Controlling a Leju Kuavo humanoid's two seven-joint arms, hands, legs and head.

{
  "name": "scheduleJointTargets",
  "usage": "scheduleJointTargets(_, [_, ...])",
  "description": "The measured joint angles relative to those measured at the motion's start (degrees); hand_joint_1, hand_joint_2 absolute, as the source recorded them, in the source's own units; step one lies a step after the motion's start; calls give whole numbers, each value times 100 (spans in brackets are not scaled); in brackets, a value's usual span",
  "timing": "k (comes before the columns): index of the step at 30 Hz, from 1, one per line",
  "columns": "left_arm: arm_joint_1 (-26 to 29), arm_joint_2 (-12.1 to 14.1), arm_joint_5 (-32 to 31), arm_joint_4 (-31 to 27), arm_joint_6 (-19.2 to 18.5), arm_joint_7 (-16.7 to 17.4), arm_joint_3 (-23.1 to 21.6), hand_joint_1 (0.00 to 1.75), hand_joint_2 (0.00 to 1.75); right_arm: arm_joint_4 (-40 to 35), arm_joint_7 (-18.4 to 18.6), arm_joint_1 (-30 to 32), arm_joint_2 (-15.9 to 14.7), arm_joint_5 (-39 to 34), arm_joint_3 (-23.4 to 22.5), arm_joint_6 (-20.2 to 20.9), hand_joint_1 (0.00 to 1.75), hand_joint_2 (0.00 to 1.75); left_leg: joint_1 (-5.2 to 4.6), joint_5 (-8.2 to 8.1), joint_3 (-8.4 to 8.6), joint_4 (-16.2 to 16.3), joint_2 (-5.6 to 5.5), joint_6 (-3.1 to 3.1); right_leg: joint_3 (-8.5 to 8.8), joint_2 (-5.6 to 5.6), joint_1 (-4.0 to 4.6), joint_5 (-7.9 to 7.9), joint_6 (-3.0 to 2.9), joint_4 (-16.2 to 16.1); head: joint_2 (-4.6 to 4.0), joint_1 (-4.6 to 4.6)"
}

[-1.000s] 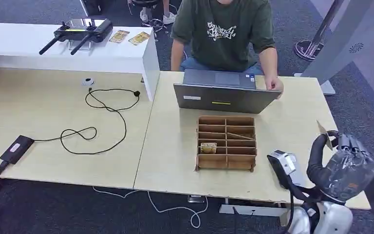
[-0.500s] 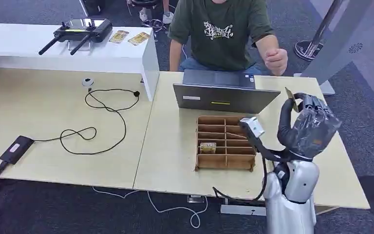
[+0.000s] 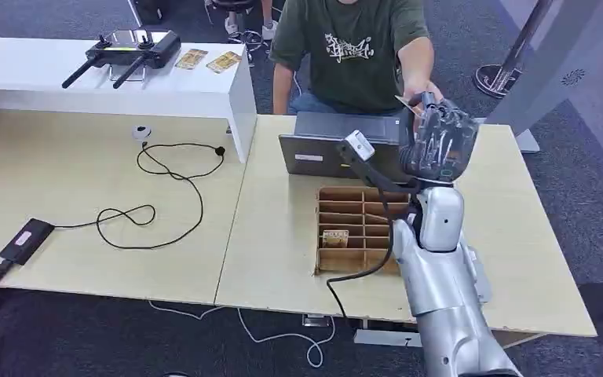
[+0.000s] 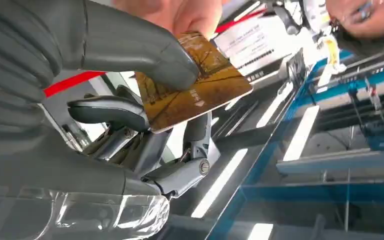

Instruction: Pass the card to the sensor for recognition and then transmit it.

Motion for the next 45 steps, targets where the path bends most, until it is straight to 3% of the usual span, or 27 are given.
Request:
scheduleJointTargets(12, [-29, -2, 28, 0, -22, 44, -26, 0, 0, 1560, 260, -796, -22, 20, 61, -20, 168, 175, 0, -1, -1, 1, -2, 0, -1, -2, 0, 0, 0, -1, 0, 2])
scheduleJointTargets(28, [-26, 4, 105, 0, 44, 70, -26, 0, 0, 2113, 273, -1053, -35, 17, 70, -48, 173, 175, 0, -1, -2, 1, -2, 0, -1, -1, 0, 0, 0, 0, 0, 2])
scheduleJointTargets(29, [-26, 7, 105, 0, 57, 70, -26, 0, 0, 2135, 271, -1070, -35, 17, 76, -48, 143, 175, 0, -1, -2, 1, -2, 0, -1, -1, 0, 0, 0, 0, 0, 2])
scheduleJointTargets(30, [-24, 9, 116, 0, 66, 70, -26, 0, 0, 2152, 262, -1087, -35, 17, 79, -48, 0, 175, 0, -1, -2, 1, -2, 0, -1, -1, 0, 0, 0, 0, 0, 2])
scheduleJointTargets(45, [-9, 31, 162, 0, 90, 72, -26, 0, 0, 2213, 170, -1128, -35, -44, 81, -55, 0, 175, 0, -1, -2, 1, -2, 0, -1, -2, 0, 0, 0, 0, 0, 2])
